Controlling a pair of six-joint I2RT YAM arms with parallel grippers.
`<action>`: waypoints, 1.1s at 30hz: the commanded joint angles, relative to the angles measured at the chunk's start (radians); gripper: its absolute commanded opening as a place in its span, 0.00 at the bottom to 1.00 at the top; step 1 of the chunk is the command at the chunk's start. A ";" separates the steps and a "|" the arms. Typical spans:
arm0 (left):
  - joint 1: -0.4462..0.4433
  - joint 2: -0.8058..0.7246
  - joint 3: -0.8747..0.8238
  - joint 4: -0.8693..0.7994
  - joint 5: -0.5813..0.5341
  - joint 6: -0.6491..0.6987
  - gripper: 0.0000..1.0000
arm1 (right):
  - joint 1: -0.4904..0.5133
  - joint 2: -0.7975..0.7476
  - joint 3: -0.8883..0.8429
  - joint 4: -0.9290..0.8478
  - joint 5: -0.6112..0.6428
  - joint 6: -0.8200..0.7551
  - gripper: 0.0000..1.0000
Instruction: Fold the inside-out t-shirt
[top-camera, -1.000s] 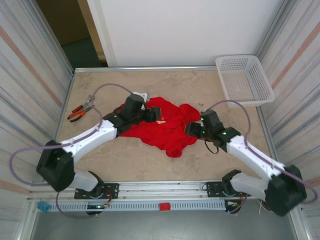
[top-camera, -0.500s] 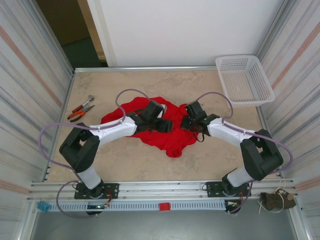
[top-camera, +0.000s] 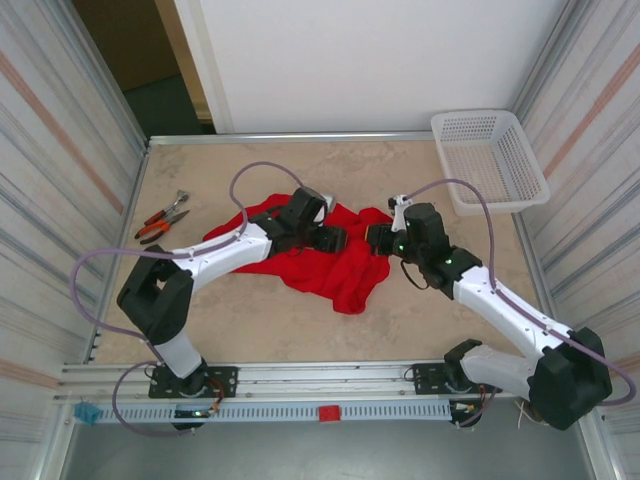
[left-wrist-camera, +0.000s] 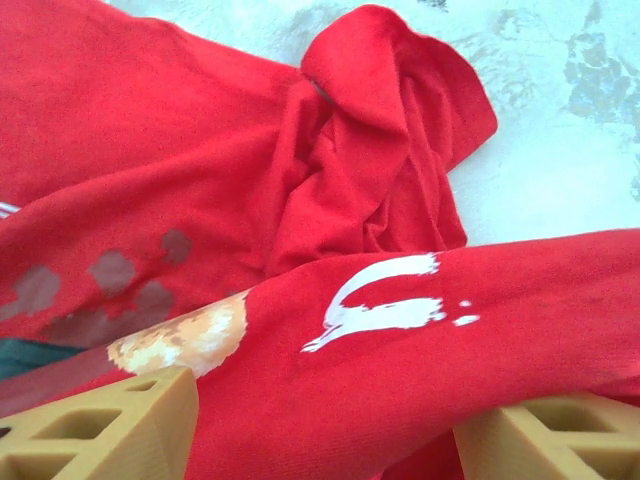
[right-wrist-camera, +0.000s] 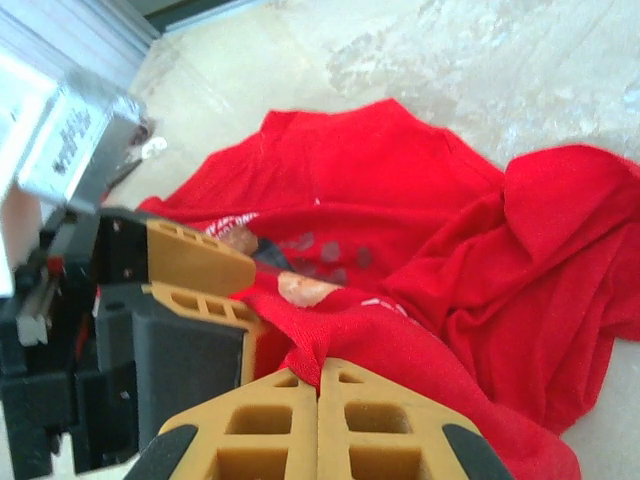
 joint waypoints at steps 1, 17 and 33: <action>-0.015 0.053 0.024 0.004 0.048 0.046 0.67 | 0.000 -0.027 -0.047 0.024 -0.030 -0.026 0.00; 0.044 0.021 -0.041 0.141 0.232 0.030 0.00 | -0.055 -0.106 -0.156 0.059 -0.036 -0.017 0.00; 0.045 -0.350 -0.184 0.050 0.178 -0.066 0.00 | 0.281 -0.035 0.095 -0.192 0.409 0.184 0.78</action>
